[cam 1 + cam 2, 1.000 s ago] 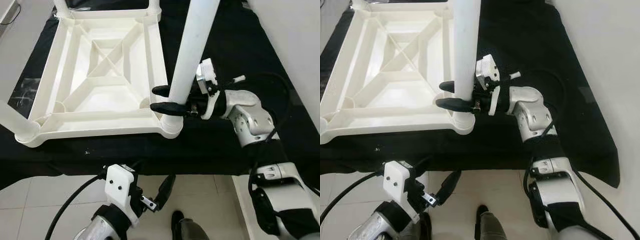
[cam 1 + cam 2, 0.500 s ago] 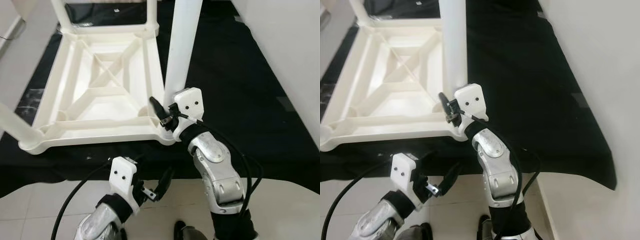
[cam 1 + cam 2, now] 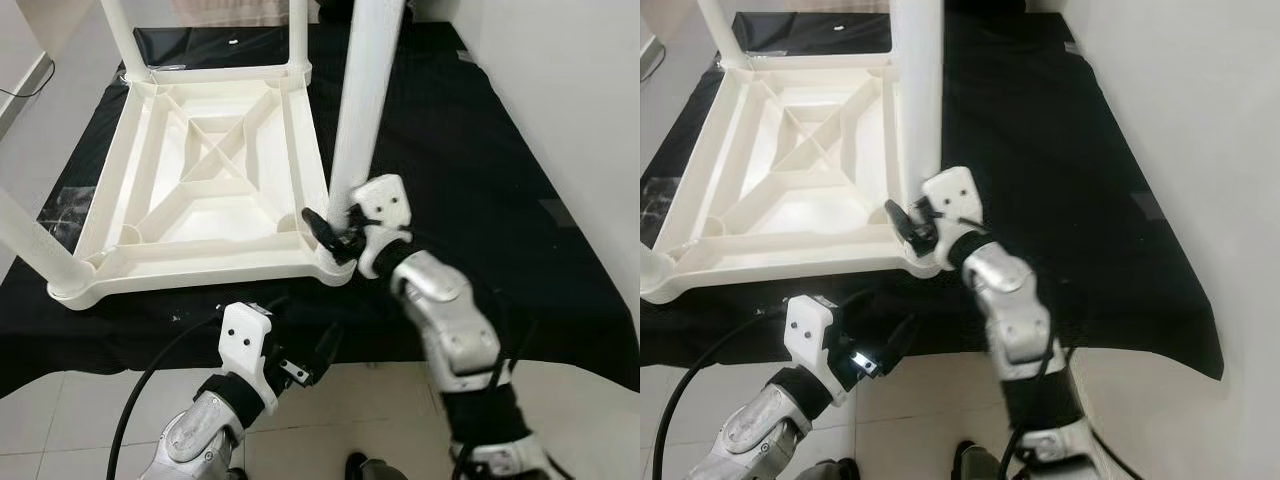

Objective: Building children table

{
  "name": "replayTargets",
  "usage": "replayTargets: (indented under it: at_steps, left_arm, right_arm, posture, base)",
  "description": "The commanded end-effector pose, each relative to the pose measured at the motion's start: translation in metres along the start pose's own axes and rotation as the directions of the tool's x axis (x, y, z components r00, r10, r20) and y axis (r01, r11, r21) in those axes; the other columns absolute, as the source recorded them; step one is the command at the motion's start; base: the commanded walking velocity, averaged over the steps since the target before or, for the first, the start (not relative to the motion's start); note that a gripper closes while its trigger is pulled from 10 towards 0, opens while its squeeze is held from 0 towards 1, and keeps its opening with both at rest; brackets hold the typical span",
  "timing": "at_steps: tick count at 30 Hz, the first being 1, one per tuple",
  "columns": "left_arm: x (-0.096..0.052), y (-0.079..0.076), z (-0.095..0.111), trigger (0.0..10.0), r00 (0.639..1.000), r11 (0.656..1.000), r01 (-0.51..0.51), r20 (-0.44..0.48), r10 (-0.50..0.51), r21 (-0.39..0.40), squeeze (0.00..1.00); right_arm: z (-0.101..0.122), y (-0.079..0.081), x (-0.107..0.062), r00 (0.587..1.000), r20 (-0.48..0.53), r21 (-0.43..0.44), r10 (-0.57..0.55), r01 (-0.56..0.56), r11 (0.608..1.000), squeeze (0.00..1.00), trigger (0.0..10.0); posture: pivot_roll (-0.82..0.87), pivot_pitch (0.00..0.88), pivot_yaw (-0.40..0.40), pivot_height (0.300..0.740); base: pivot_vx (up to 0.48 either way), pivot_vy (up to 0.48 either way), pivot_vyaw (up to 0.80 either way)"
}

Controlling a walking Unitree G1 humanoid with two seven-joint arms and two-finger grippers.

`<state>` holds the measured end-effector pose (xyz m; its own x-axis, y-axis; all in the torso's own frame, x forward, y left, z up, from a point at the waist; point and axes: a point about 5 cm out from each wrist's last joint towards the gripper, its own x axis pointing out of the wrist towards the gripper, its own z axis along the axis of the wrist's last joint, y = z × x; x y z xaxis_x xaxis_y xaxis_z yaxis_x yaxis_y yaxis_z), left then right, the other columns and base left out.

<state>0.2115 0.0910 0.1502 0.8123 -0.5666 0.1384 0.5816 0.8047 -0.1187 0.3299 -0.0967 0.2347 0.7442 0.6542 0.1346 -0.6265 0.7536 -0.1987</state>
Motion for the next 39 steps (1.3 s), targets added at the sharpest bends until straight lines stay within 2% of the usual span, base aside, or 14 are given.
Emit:
replayTargets:
  at_steps: [1, 5, 6, 7, 8, 20, 21, 22, 29, 32, 34, 37, 38, 39]
  left_arm:
    - [-0.003, -0.003, -0.001, 10.0, 1.000, 1.000, 0.002, -0.003, -0.002, -0.007, 0.00]
    - [-0.007, -0.010, 0.000, 10.0, 1.000, 1.000, 0.008, -0.002, -0.008, -0.014, 0.00]
    - [-0.009, -0.012, 0.001, 10.0, 1.000, 1.000, 0.007, -0.003, -0.007, -0.016, 0.00]
    - [-0.010, -0.014, 0.001, 10.0, 1.000, 1.000, 0.007, -0.004, -0.007, -0.017, 0.00]
    - [-0.013, -0.016, 0.002, 10.0, 1.000, 1.000, 0.004, -0.008, -0.004, -0.019, 0.00]
    - [-0.027, -0.027, 0.006, 10.0, 1.000, 1.000, -0.007, -0.027, 0.006, -0.031, 0.00]
    - [-0.029, -0.028, 0.007, 10.0, 1.000, 0.999, -0.008, -0.031, 0.007, -0.032, 0.00]
    - [-0.030, -0.029, 0.008, 10.0, 0.999, 0.999, -0.009, -0.035, 0.008, -0.033, 0.00]
    - [-0.031, -0.029, 0.009, 10.0, 0.999, 0.999, -0.007, -0.041, 0.006, -0.034, 0.00]
    - [-0.028, -0.026, 0.008, 10.0, 0.999, 1.000, -0.014, -0.033, 0.014, -0.014, 0.00]
    - [-0.028, -0.026, 0.008, 10.0, 0.999, 1.000, -0.014, -0.033, 0.014, -0.014, 0.00]
    - [-0.026, -0.023, 0.013, 10.0, 0.999, 0.999, -0.033, -0.011, 0.033, 0.042, 0.00]
    - [-0.026, -0.023, 0.013, 10.0, 0.999, 0.999, -0.033, -0.011, 0.033, 0.042, 0.00]
    - [-0.026, -0.021, 0.016, 10.0, 0.999, 0.996, -0.035, -0.004, 0.036, 0.077, 0.00]
  right_arm:
    - [0.003, 0.000, 0.000, 0.997, 0.035, 0.012, 0.072, -0.073, 0.997, 1.00, 10.0]
    - [0.015, -0.015, -0.001, 0.951, 0.060, -0.006, 0.305, -0.305, 0.952, 1.00, 10.0]
    - [0.019, -0.019, 0.000, 0.930, 0.060, -0.015, 0.364, -0.363, 0.932, 0.58, 10.0]
    - [0.022, -0.022, 0.001, 0.915, 0.059, -0.022, 0.400, -0.399, 0.916, 0.58, 10.0]
    - [0.029, -0.028, 0.005, 0.887, 0.061, -0.030, 0.458, -0.457, 0.889, 0.00, 10.0]
    - [0.055, -0.043, 0.022, 0.783, 0.101, -0.045, 0.614, -0.613, 0.789, 0.00, 10.0]
    - [0.056, -0.044, 0.023, 0.760, 0.103, -0.048, 0.642, -0.641, 0.766, 0.00, 1.6]
    - [0.057, -0.044, 0.022, 0.731, 0.102, -0.047, 0.675, -0.674, 0.737, 0.00, 0.0]
    - [0.056, -0.051, 0.012, 0.679, 0.101, -0.035, 0.727, -0.727, 0.685, 0.00, 0.0]
    - [0.048, -0.059, 0.002, 0.729, 0.089, -0.028, 0.678, -0.679, 0.734, 0.00, 0.0]
    - [0.048, -0.059, 0.002, 0.729, 0.089, -0.028, 0.678, -0.679, 0.734, 0.00, 0.0]
    - [0.028, -0.061, -0.011, 0.846, 0.050, -0.035, 0.532, -0.530, 0.847, 0.00, 0.0]
    - [0.028, -0.061, -0.011, 0.846, 0.050, -0.035, 0.532, -0.530, 0.847, 0.00, 0.0]
    - [0.019, -0.056, -0.018, 0.878, 0.040, -0.030, 0.476, -0.475, 0.879, 0.00, 0.0]
  posture:
    - [0.12, 0.246, -0.054, 0.740]
    - [0.14, 0.280, -0.061, 0.740]
    - [0.15, 0.296, -0.063, 0.740]
    - [0.15, 0.296, -0.063, 0.740]
    - [0.16, 0.306, -0.066, 0.740]
    - [0.21, 0.369, -0.062, 0.740]
    - [0.21, 0.375, -0.059, 0.740]
    - [0.22, 0.380, -0.054, 0.740]
    - [0.20, 0.369, -0.048, 0.740]
    - [0.18, 0.345, -0.055, 0.740]
    - [0.18, 0.345, -0.055, 0.740]
    - [0.17, 0.316, -0.059, 0.740]
    - [0.17, 0.316, -0.059, 0.740]
    - [0.16, 0.302, -0.058, 0.740]
  base:
    - [0.000, 0.000, 0.00]
    - [0.000, 0.000, 0.00]
    - [0.000, 0.000, 0.00]
    - [0.000, 0.000, 0.00]
    - [0.000, 0.000, 0.00]
    - [0.000, 0.000, 0.00]
    - [0.000, 0.000, 0.00]
    - [0.000, 0.000, 0.00]
    - [0.000, 0.000, 0.00]
    - [0.000, 0.000, 0.00]
    - [0.000, 0.000, 0.00]
    - [0.000, 0.000, 0.00]
    - [0.000, 0.000, 0.00]
    - [0.000, 0.000, 0.00]
